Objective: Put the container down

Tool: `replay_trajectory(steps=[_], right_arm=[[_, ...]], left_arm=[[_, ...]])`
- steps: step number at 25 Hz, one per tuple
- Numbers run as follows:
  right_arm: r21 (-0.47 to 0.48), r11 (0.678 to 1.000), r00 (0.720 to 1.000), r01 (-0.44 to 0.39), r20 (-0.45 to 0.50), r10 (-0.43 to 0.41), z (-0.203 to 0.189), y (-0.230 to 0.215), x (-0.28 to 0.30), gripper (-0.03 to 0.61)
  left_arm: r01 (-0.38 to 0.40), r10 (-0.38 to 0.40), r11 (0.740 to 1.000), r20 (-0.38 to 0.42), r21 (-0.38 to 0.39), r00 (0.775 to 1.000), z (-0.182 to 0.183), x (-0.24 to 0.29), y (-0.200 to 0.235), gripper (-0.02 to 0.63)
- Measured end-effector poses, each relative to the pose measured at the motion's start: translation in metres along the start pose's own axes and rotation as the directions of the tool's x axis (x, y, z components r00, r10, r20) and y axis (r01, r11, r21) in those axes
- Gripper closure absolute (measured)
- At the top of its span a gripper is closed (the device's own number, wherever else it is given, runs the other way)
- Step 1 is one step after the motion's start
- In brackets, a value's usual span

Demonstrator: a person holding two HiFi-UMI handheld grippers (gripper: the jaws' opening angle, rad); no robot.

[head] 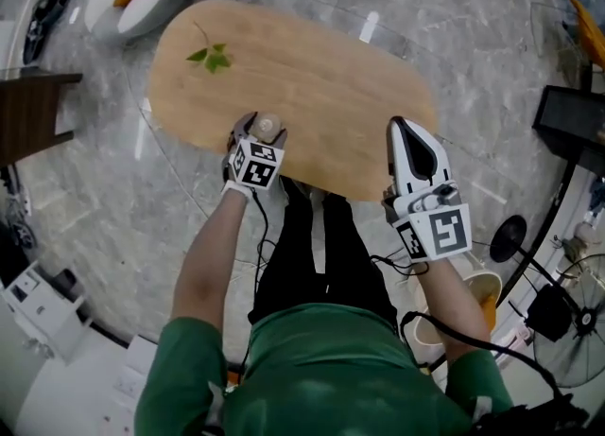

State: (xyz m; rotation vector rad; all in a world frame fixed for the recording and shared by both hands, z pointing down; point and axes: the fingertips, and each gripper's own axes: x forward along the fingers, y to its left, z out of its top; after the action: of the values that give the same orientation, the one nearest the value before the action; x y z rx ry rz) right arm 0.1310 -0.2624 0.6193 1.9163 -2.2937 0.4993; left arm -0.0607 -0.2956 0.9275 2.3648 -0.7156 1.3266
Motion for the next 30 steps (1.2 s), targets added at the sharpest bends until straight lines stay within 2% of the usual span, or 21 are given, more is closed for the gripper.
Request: replay_trajectory(steps=[5,12,16,27,30], right_arm=[[0.011,1.0,1.0,0.01,-0.022,-0.009,-0.018,-0.015,0.005,0.565],[0.037,0.999,0.991,0.016,-0.13,-0.011,-0.085,-0.031,0.007,0.565],[0.059,0.998,0.987,0.017,-0.162,-0.007,-0.109,-0.029,0.008,0.565],[0.075,0.997,0.981,-0.006,-0.191,0.021,-0.122,-0.021,0.017,0.565],[0.074,0.997,0.981,-0.012,-0.191,0.026,-0.121,-0.017,0.02,0.565]], left_arm=[[-0.019,0.019,1.0,-0.004,0.002,1.0,-0.005,0.043,0.01,0.275],[-0.025,0.024,1.0,-0.04,-0.013,0.999,-0.03,0.1,0.019,0.275],[-0.034,0.033,0.999,-0.049,-0.014,0.998,-0.042,0.118,0.025,0.275],[-0.006,0.004,0.999,-0.044,-0.045,0.999,-0.05,0.134,0.023,0.273],[-0.002,0.0,0.999,-0.049,-0.054,0.999,-0.052,0.13,0.022,0.246]])
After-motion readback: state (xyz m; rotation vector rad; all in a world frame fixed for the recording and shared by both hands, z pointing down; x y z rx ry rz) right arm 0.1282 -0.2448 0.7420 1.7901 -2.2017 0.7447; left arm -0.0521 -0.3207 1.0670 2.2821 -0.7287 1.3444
